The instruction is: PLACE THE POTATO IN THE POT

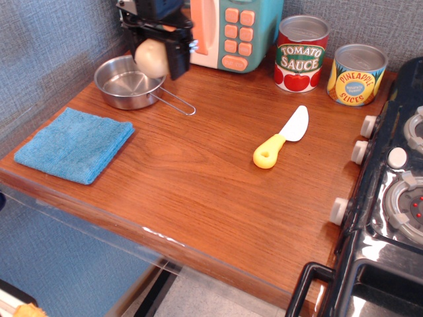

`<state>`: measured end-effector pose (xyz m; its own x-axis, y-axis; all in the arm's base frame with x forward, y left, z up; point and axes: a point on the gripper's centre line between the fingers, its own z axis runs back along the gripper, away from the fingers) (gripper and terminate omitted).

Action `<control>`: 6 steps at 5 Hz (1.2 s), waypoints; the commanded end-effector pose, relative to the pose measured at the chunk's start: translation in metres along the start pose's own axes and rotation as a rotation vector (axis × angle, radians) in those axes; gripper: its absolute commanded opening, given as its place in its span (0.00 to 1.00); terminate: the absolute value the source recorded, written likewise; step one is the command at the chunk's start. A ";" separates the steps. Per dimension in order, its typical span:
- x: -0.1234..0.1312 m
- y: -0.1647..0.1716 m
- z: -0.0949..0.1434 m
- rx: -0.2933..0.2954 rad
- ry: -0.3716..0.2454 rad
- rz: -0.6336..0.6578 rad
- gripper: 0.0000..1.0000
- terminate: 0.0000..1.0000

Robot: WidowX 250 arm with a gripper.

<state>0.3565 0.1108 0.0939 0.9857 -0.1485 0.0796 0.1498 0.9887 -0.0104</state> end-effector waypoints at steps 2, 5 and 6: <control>0.017 0.083 -0.025 0.047 0.022 0.085 0.00 0.00; 0.040 0.065 -0.020 0.071 -0.046 0.125 1.00 0.00; 0.036 0.067 -0.018 0.081 -0.042 0.154 1.00 0.00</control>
<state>0.3991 0.1689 0.0477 0.9984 0.0056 0.0568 -0.0067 0.9998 0.0191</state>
